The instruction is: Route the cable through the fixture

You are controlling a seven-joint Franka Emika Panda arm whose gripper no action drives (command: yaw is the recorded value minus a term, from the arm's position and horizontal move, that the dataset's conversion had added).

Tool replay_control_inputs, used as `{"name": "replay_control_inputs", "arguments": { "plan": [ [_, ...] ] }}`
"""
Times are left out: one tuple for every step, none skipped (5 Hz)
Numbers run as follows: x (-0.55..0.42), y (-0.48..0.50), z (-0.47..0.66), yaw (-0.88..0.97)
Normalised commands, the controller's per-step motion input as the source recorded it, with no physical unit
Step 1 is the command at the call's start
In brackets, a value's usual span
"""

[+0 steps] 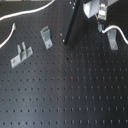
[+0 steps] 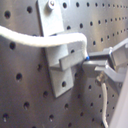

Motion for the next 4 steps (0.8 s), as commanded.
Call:
{"name": "replay_control_inputs", "arguments": {
  "plan": [
    [-0.207,-0.126,0.01,0.00],
    [-0.014,-0.007,0.00,0.00],
    [-0.238,0.019,0.04,-0.01],
    [-0.118,-0.062,0.10,-0.84]
  ]
}}
